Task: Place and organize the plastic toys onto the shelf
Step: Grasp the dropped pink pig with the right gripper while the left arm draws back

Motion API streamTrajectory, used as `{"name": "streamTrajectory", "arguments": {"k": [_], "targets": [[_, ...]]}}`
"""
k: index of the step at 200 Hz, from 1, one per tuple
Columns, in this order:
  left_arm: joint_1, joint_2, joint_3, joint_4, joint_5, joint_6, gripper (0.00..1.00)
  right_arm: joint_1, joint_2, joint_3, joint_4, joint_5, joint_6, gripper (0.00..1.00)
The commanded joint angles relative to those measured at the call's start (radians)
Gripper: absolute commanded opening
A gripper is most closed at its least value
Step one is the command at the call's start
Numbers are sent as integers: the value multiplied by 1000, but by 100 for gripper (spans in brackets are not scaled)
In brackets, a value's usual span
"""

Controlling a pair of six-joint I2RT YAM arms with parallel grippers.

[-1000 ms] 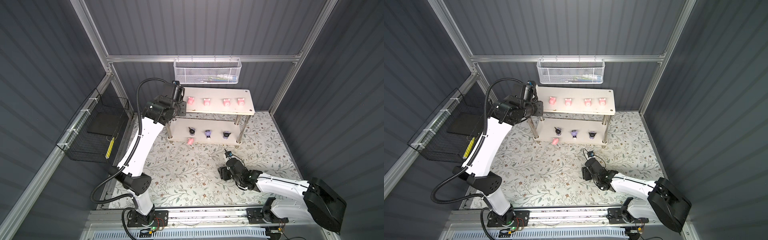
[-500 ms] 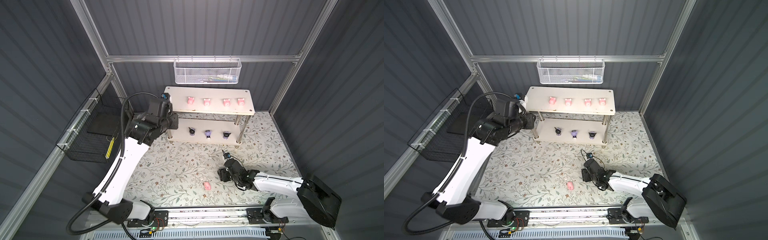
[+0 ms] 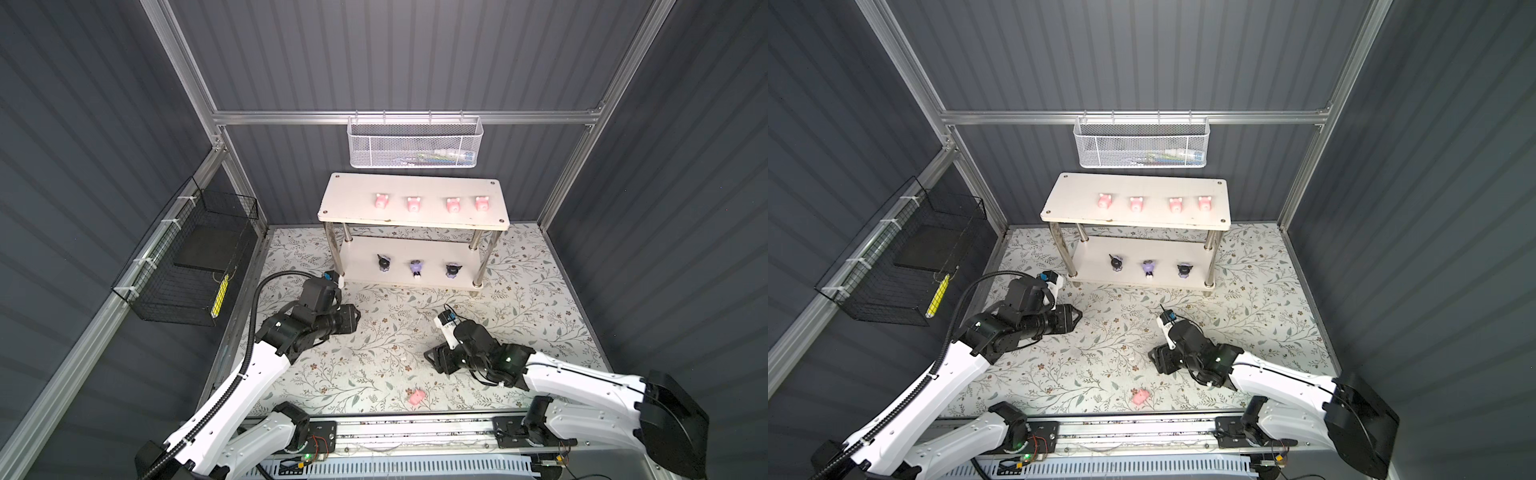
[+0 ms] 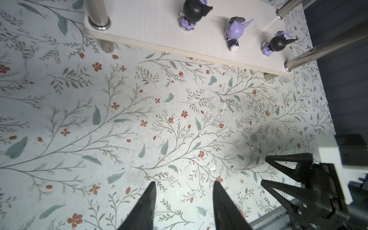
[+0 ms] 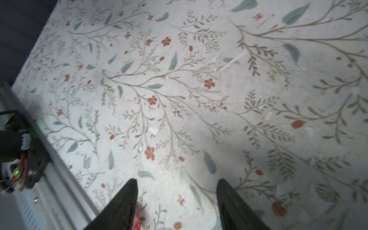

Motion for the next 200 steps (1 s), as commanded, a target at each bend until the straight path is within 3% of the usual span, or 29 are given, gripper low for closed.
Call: {"name": "streamTrajectory", "arguments": {"k": [1, 49, 81, 130, 200], "targets": [[-41, -6, -35, 90, 45, -43, 50, 40, -20, 23, -141, -75, 3, 66], [-179, 83, -116, 204, 40, -88, 56, 161, -17, 8, -194, -88, 40, 67], [-183, 93, -195, 300, 100, -115, 59, 229, 45, 31, -178, -91, 11, 68], [-182, 83, -192, 290, 85, -102, 65, 270, 245, 115, -143, -73, -58, 72], [-182, 74, -202, 286, 57, -102, 66, 275, 366, 166, -95, -87, -93, 73]]}}
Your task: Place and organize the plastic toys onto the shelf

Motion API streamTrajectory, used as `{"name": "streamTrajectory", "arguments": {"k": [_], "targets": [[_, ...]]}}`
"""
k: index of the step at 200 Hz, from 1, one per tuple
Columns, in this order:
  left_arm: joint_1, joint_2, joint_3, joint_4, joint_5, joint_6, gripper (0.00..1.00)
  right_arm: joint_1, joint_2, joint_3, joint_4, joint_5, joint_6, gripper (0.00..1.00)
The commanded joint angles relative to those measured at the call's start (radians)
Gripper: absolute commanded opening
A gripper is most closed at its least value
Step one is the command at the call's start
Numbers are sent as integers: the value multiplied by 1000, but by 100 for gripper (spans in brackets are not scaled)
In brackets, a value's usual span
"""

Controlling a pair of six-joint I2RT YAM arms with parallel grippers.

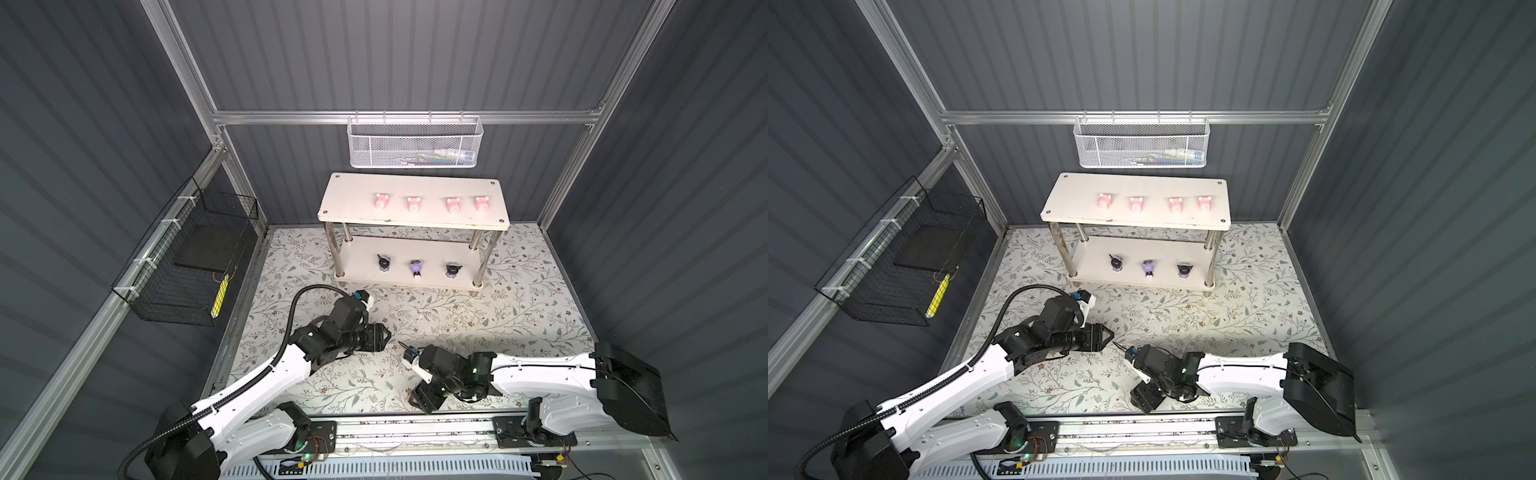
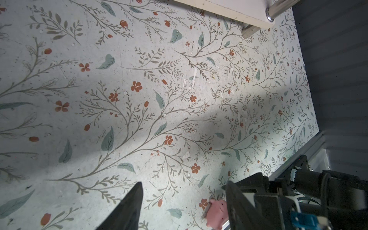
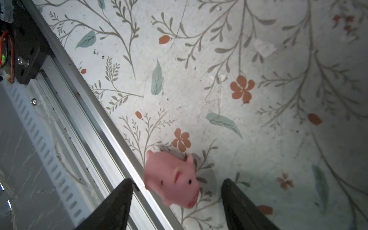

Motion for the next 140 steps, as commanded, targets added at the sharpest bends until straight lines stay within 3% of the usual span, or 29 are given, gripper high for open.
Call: {"name": "streamTrajectory", "arguments": {"k": [1, 57, 114, 140], "targets": [[-1, -15, -8, 2, -11, -3, 66, 5, 35, 24, 7, 0, -28, 73], [-2, -13, -2, -18, -36, 7, 66, 7, 80, 32, 8, -8, -36, 67], [-2, -33, 5, -43, -53, 15, 66, 9, 63, 49, -5, 41, -57, 43], [-1, -68, 17, -82, -88, 24, 66, 9, 26, 69, -19, 111, -94, 44]]}}
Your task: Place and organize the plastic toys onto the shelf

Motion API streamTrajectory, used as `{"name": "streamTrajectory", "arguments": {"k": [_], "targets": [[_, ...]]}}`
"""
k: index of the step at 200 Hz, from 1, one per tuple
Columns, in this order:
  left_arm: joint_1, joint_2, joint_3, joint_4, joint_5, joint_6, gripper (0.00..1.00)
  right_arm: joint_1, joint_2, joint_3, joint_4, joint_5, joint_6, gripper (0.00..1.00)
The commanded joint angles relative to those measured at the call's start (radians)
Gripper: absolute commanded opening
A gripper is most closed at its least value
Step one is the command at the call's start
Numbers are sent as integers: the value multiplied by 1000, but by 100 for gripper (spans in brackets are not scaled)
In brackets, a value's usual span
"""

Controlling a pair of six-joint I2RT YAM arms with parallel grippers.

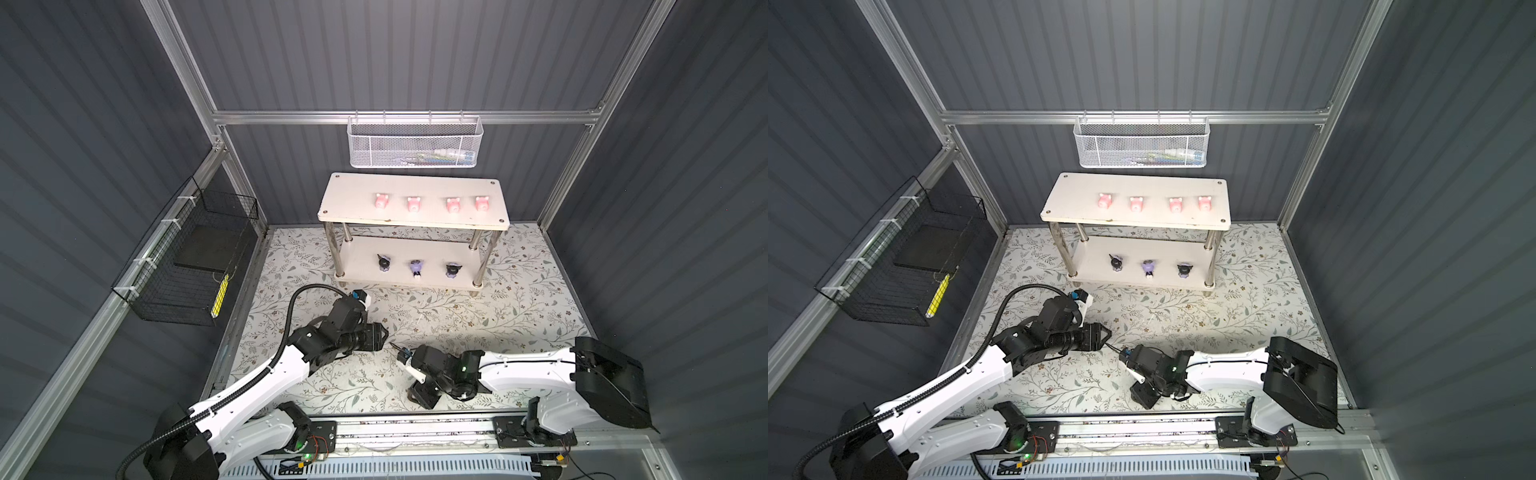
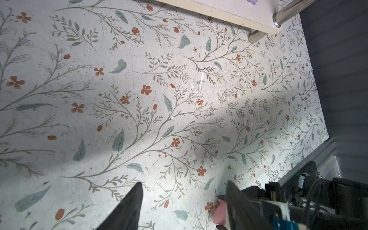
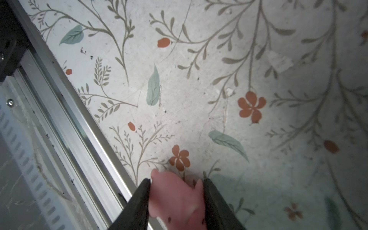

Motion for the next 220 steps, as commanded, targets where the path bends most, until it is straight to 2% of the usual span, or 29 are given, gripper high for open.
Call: {"name": "streamTrajectory", "arguments": {"k": [1, 31, 54, 124, 163, 220], "targets": [[-2, -42, 18, -59, -39, 23, 66, 5, -39, 36, -27, 83, -40, 44], [-1, -108, 22, -107, -105, 24, 66, 4, -28, 71, 24, 261, -138, 43], [-1, -174, 18, -142, -171, 17, 66, -5, 31, 86, 183, 397, -214, 44], [0, -325, 4, -211, -304, -9, 67, -28, 388, 215, 714, 642, -354, 46], [-1, -318, -5, -195, -312, -8, 67, -47, 465, 253, 760, 604, -302, 46], [-1, -265, -8, -147, -317, 17, 67, -54, 455, 228, 726, 522, -244, 48]]}}
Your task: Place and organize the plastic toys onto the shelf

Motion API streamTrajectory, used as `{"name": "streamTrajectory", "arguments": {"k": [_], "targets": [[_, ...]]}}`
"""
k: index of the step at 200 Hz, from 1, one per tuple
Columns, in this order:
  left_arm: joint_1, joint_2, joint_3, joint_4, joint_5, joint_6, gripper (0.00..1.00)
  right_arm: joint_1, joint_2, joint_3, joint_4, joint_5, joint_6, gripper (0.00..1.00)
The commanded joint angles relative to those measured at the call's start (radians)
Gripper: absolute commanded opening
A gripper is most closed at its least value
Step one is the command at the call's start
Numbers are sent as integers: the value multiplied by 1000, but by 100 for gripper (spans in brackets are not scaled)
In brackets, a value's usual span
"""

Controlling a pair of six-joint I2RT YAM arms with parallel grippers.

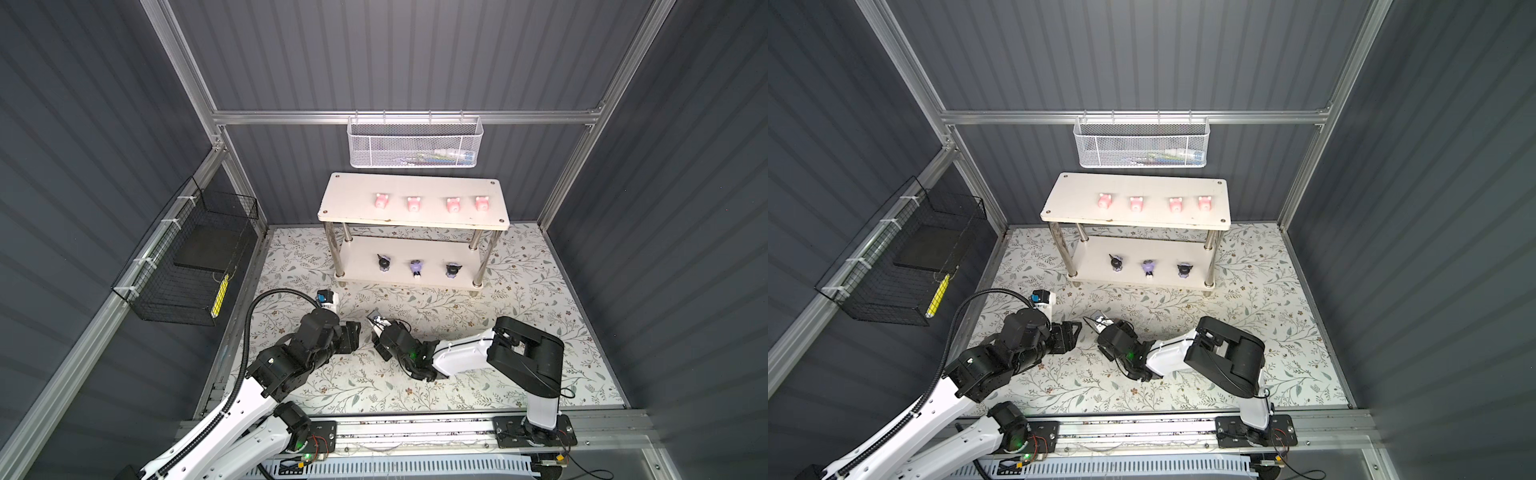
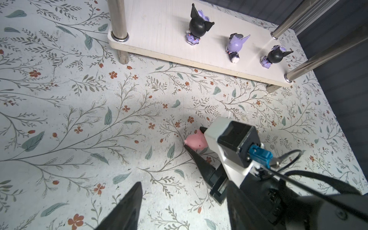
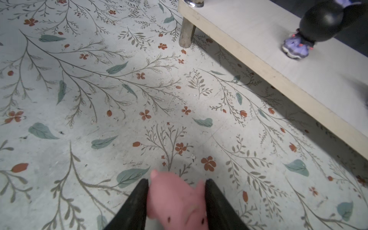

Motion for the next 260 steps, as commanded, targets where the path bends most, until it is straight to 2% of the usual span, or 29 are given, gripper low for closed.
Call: {"name": "streamTrajectory", "arguments": {"k": [1, 74, 150, 193, 260], "targets": [[-1, 18, -9, 23, -16, 17, 67, -4, -5, -5, 7, -41, 33, 48], [0, 23, -12, 40, -23, 23, 67, -23, 69, 91, -81, -131, 27, 50], [0, -17, -1, 12, -57, 29, 67, -24, 113, 155, -159, -160, 23, 52], [0, -46, 17, -10, -83, 42, 67, -20, 112, 167, -185, -165, 24, 59], [-1, -104, 41, -50, -120, 51, 68, -21, -45, 1, -47, -131, 47, 78]]}}
